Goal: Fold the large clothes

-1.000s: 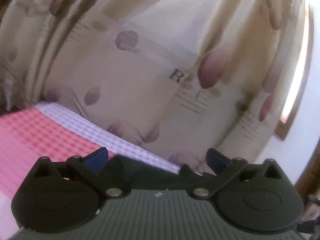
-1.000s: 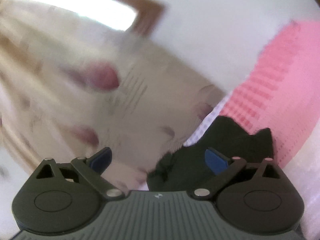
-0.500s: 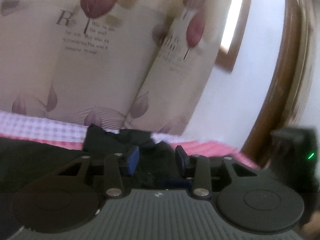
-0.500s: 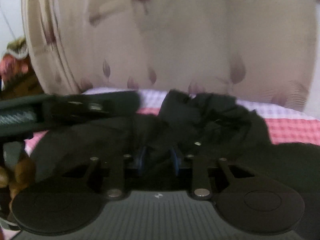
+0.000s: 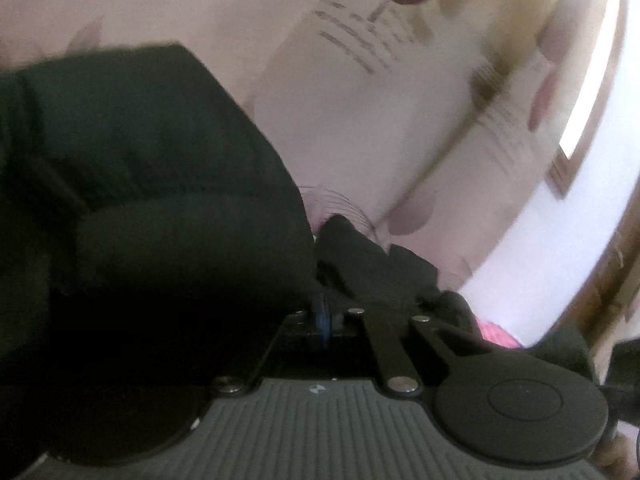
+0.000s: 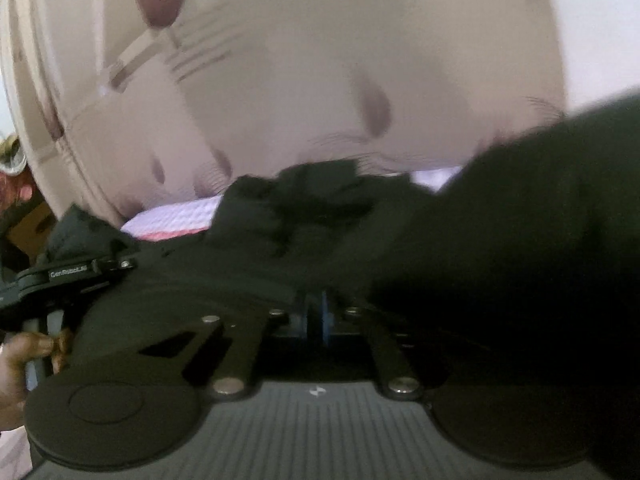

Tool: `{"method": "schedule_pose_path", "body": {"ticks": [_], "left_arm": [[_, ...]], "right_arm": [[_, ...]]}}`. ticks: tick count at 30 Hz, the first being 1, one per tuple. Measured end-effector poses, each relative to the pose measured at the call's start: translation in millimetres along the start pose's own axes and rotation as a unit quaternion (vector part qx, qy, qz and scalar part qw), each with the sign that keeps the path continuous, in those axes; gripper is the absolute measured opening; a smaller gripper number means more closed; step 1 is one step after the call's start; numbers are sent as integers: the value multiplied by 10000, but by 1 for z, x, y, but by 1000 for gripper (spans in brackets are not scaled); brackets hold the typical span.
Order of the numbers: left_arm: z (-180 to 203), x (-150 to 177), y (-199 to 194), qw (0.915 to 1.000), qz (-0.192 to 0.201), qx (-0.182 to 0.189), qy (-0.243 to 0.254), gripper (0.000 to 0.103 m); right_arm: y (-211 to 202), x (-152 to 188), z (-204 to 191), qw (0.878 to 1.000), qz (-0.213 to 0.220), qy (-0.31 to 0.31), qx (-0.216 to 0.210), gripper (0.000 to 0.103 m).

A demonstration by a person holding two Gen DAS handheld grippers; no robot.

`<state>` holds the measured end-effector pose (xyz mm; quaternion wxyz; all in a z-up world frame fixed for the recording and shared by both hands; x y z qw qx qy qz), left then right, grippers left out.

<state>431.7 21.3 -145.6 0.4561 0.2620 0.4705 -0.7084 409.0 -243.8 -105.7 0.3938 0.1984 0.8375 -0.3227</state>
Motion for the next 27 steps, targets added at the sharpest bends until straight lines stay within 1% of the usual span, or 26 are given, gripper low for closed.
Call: {"method": "schedule_pose_path", "body": {"ticks": [2, 6, 9, 11, 12, 14, 15, 16, 18, 19, 21, 22, 24, 27], "left_arm": [[-9, -2, -2, 9999, -28, -125, -33, 11], [-28, -5, -6, 9996, -166, -205, -64, 11], [-43, -8, -11, 9990, -366, -218, -103, 11], [-53, -12, -15, 9983, -503, -253, -146, 11], [-60, -14, -15, 9978, -575, -241, -218, 11], [-78, -15, -20, 9966, -663, -232, -430, 11], [-90, -16, -22, 9951, -748, -212, -617, 11], [-100, -16, -24, 9931, -833, -217, -795, 11], [-114, -16, -30, 9908, -879, -293, -988, 11], [-122, -15, -31, 9884, -935, -271, -1164, 11], [-135, -12, -27, 9798, -1092, -133, -1672, 11], [-137, -11, -25, 9781, -1121, -156, -1744, 11], [-134, -10, -25, 9802, -1118, -272, -1610, 11], [-133, -8, -26, 9805, -1058, -283, -1632, 11]], "right_arm": [[-10, 1, 14, 9999, 61, 24, 134, 1], [-39, 5, 49, 9986, 263, 350, 312, 0], [-63, 10, 78, 9954, 405, 699, 524, 0], [-76, 15, 94, 9927, 443, 993, 522, 0], [-78, 16, 97, 9923, 415, 1020, 574, 0], [-81, 19, 98, 9926, 288, 937, 721, 0], [-82, 21, 97, 9924, 222, 917, 784, 0], [-83, 23, 95, 9929, 130, 807, 870, 0], [-87, 27, 89, 9932, 26, 532, 1035, 0], [-90, 31, 89, 9928, 50, 447, 1109, 0], [-90, 33, 90, 9923, 66, 364, 1186, 0], [-88, 33, 92, 9915, 30, 339, 1256, 0], [-80, 31, 93, 9893, -67, 187, 1444, 0], [-79, 32, 89, 9864, -137, -87, 1637, 0]]}}
Point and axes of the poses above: each gripper's, at about its wrist camera, not at the fingertips, and y roughly the way its jaws point, z to its right, x to its underside, the point moved 9 cm from there along y, roughly the way its jaws point, and after that the axes turned 12 degrees about -x, right-handed, at the moved point
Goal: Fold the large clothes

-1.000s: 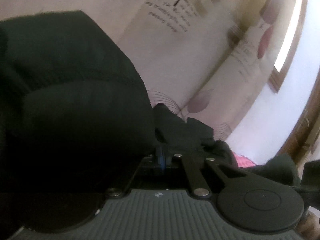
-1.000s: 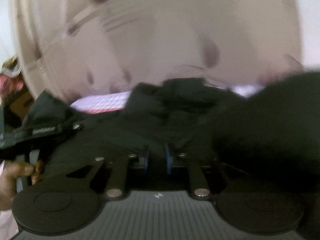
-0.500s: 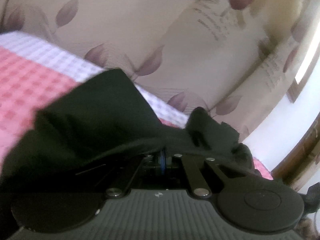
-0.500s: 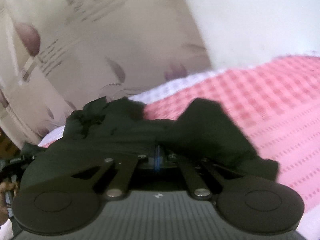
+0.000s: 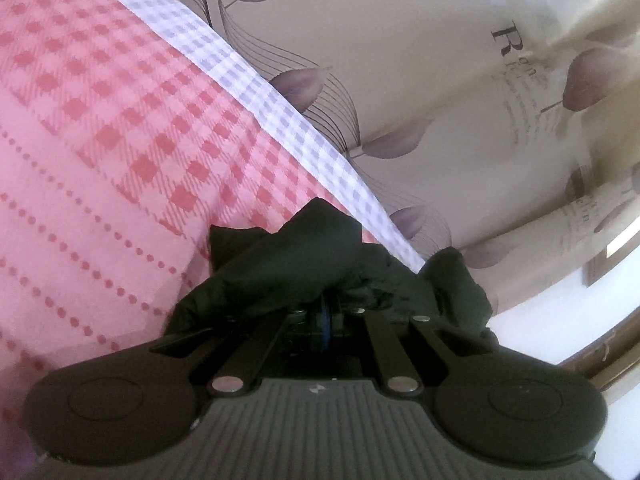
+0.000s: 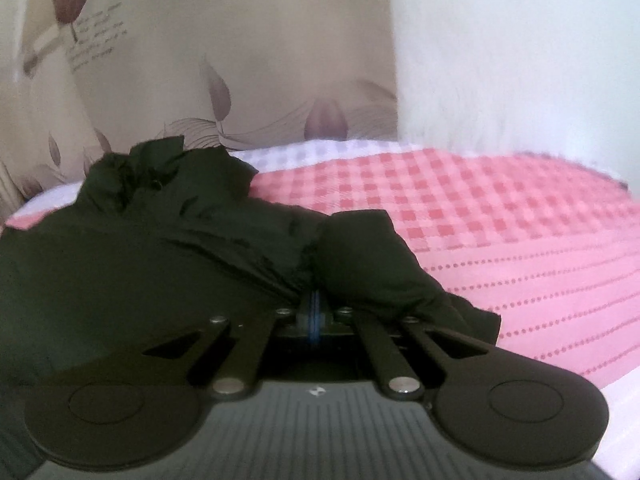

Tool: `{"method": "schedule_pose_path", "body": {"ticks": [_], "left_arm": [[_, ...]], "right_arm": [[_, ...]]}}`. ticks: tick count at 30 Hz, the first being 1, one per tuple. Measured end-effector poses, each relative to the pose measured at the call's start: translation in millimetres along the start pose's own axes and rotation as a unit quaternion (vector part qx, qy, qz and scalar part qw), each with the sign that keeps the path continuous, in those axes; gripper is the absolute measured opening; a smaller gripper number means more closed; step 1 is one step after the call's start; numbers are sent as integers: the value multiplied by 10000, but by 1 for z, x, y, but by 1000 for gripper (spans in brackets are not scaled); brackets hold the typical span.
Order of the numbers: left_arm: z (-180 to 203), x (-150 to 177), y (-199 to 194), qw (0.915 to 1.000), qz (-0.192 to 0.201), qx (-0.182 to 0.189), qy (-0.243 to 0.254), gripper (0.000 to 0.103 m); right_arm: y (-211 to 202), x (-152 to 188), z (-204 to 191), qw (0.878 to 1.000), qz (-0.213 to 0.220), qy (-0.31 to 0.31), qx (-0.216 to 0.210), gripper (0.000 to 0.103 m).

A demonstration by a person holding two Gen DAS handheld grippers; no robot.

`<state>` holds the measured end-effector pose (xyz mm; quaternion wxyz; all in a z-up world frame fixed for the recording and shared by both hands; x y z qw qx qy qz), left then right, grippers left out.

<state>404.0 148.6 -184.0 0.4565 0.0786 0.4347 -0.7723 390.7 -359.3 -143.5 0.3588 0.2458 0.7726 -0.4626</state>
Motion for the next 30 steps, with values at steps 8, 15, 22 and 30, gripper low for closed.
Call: {"method": "schedule_pose_path", "body": {"ticks": [8, 15, 22, 30], "left_arm": [[14, -11, -29, 9928, 393, -626, 943, 11], [16, -34, -53, 9841, 238, -505, 1684, 103], [-3, -37, -44, 9863, -378, 78, 1602, 102], [8, -15, -14, 9718, -1069, 1027, 1834, 82]], "right_arm": [[-2, 0, -1, 9999, 53, -82, 97, 0], [-2, 0, -9, 9978, 66, -482, 459, 0], [-3, 0, -8, 9978, 75, -465, 465, 0], [-3, -1, -10, 9958, 94, -649, 636, 0]]}}
Point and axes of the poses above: each gripper's, at about its wrist camera, not at the fingertips, and y roughly the way its jaws point, z to its right, x to its underside, the point moved 9 cm from there along y, roughly the way its jaws point, and after that the axes turned 12 degrees about -x, right-handed, at the moved point
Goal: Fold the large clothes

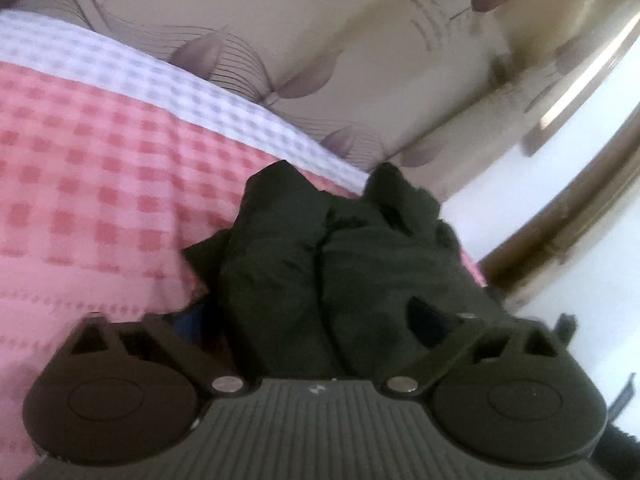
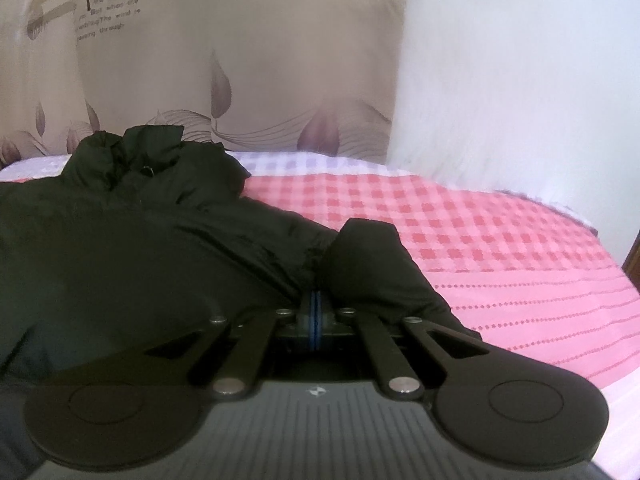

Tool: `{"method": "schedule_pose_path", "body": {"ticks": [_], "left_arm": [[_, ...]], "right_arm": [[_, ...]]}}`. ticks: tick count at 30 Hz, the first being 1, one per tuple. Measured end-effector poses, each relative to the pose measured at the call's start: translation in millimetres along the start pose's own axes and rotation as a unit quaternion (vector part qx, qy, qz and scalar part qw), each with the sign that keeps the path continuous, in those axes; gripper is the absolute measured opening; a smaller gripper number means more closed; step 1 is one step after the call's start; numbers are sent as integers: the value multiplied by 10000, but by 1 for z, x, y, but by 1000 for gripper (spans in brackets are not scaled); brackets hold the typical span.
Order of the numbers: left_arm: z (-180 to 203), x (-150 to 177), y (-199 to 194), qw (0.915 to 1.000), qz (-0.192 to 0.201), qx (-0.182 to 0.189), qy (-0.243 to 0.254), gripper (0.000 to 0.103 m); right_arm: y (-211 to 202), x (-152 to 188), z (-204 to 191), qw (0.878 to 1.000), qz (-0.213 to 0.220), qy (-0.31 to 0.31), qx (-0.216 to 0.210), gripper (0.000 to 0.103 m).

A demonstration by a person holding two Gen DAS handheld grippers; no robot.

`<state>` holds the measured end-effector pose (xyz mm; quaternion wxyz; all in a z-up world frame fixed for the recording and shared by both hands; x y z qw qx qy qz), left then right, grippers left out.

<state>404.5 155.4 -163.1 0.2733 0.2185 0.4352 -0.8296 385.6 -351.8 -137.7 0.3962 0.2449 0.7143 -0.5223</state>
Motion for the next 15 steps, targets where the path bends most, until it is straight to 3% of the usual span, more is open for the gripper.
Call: {"method": "schedule_pose_path", "body": {"ticks": [1, 2, 4, 8, 15], "left_arm": [[-4, -1, 4, 10000, 2, 33, -49, 60], [-10, -3, 9, 9999, 4, 58, -122, 48], [-13, -2, 15, 9994, -39, 296, -175, 37], [-6, 0, 15, 9989, -159, 438, 43, 30], [-4, 2, 9, 9978, -90, 653, 120, 29]], "right_arm": [[0, 0, 0, 10000, 4, -33, 28, 0], [0, 0, -1, 10000, 15, -45, 44, 0], [0, 0, 0, 10000, 16, -48, 56, 0], [0, 0, 0, 9999, 25, -70, 77, 1], [-2, -1, 0, 9998, 102, -120, 123, 1]]}}
Point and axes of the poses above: each gripper's, at about its wrist camera, not at the fingertips, and y roughly the way its jaws point, z to its right, x to its underside, the point moved 9 cm from there along y, roughly the way its jaws point, and after that the axes turned 12 degrees about -x, right-handed, at the moved point
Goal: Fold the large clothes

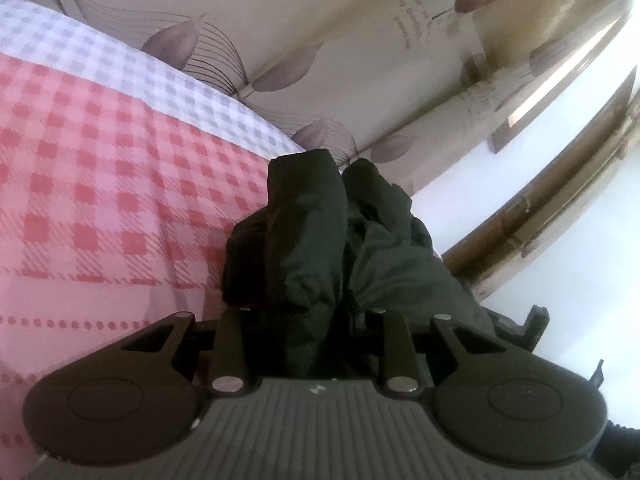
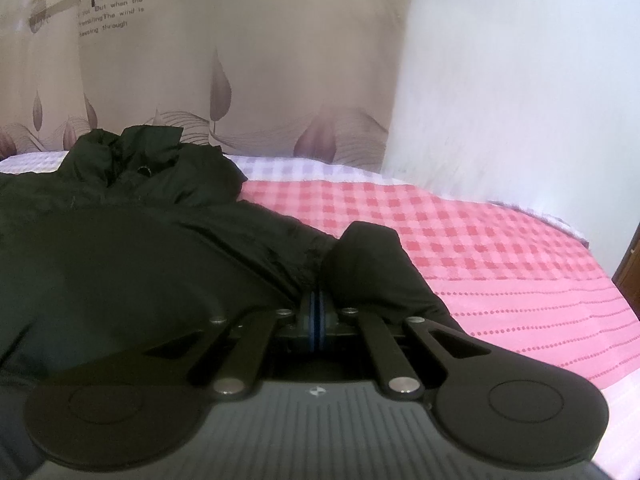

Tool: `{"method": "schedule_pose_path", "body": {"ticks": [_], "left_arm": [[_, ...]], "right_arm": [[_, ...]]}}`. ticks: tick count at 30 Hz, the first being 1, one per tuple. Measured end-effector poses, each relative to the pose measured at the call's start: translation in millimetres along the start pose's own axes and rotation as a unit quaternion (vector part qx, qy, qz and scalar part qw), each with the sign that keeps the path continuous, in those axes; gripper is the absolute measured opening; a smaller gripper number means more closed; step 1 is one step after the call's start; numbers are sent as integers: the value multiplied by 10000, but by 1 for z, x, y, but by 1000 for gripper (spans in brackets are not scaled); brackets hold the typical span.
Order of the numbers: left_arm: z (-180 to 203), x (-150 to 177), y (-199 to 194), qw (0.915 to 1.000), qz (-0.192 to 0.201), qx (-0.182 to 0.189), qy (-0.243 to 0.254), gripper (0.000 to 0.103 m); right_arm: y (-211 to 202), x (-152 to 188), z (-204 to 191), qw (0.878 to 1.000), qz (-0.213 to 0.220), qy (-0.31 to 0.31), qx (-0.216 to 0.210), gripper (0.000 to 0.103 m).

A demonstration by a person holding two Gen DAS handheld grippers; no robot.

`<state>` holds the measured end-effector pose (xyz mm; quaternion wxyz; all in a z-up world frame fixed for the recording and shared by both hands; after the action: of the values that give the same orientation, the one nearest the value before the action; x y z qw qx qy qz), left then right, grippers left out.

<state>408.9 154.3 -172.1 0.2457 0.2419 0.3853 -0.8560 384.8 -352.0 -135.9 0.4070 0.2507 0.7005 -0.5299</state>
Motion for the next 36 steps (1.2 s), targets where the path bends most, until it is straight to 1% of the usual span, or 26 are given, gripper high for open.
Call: {"method": "schedule_pose_path", "body": {"ticks": [1, 2, 3, 4, 5, 7, 9, 11, 13, 15, 16, 18, 19, 20, 21, 22, 23, 24, 26, 27, 30, 31, 33, 36], "left_arm": [[-1, -1, 1, 10000, -41, 37, -24, 30], [-3, -1, 3, 9999, -128, 63, -88, 34], [-4, -1, 6, 9997, -208, 69, -128, 37], [-4, -2, 8, 9995, -269, 82, -128, 42], [-3, -2, 9, 9995, -283, 84, -57, 45], [1, -1, 11, 9997, -243, 44, 60, 44], [4, 0, 9, 9998, -108, -121, 150, 39], [13, -1, 3, 9995, 67, -262, 164, 25], [23, -5, -6, 9989, 194, -329, 283, 20], [36, -13, -16, 9984, 277, -360, 326, 20], [42, -16, -20, 9979, 278, -431, 398, 20], [55, -21, -29, 9972, 269, -551, 435, 19], [62, -23, -33, 9967, 254, -622, 463, 19], [68, -24, -36, 9960, 247, -686, 515, 19], [76, -26, -39, 9949, 244, -770, 598, 18], [81, -26, -42, 9943, 228, -828, 637, 18], [88, -27, -45, 9935, 212, -897, 669, 18], [94, -28, -46, 9924, 209, -974, 726, 18], [107, -29, -48, 9905, 186, -1121, 773, 18], [113, -30, -49, 9896, 181, -1189, 790, 18], [136, -31, -51, 9871, 152, -1353, 848, 18], [146, -31, -52, 9861, 125, -1402, 887, 18], [165, -31, -53, 9831, 53, -1515, 1028, 18], [198, -32, -52, 9787, -107, -1668, 1193, 18]], "right_arm": [[0, 0, 0, 10000, 3, -11, 10, 1], [0, 0, 0, 10000, 4, -19, 18, 1], [0, 0, -1, 10000, 10, -22, 28, 1], [0, 0, -1, 10000, 16, -24, 31, 1], [0, 0, -1, 10000, 20, -27, 33, 2], [0, 0, -1, 10000, 27, -35, 43, 2], [0, 0, -1, 10000, 32, -43, 46, 2], [1, 0, -1, 10000, 29, -48, 47, 2], [1, 0, -1, 10000, 27, -46, 48, 2], [0, 0, 0, 10000, 22, -27, 26, 2], [-1, -1, 0, 10000, 30, -4, 10, 2], [-6, -3, 0, 9999, 102, -20, 93, 7], [-14, -7, -3, 9993, 213, -119, 291, 9], [-24, -12, -8, 9978, 424, -231, 448, 9], [-40, -20, -18, 9959, 738, -292, 422, 9], [-57, -28, -30, 9937, 1052, -291, 251, 9], [-70, -34, -43, 9920, 1241, -237, 16, 9], [-82, -38, -60, 9901, 1348, -131, -374, 9], [-93, -41, -95, 9856, 1292, -33, -1087, 9], [-94, -40, -119, 9825, 1173, -58, -1449, 9], [-85, -33, -173, 9733, 781, -169, -2154, 9], [-77, -30, -188, 9711, 657, -213, -2284, 9], [-56, -25, -207, 9701, 445, -269, -2372, 9], [-22, -27, -213, 9673, 195, 227, -2521, 8]]}}
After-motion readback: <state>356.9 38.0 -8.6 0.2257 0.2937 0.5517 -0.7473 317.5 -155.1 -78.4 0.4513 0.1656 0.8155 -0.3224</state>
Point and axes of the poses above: each gripper's, at about its wrist camera, not at the fingertips, and y roughly the way its jaws point, z to its right, x to its underside, the point moved 9 cm from there along y, roughly the way its jaws point, and after that the axes turned 12 degrees about -x, right-handed, at the moved point
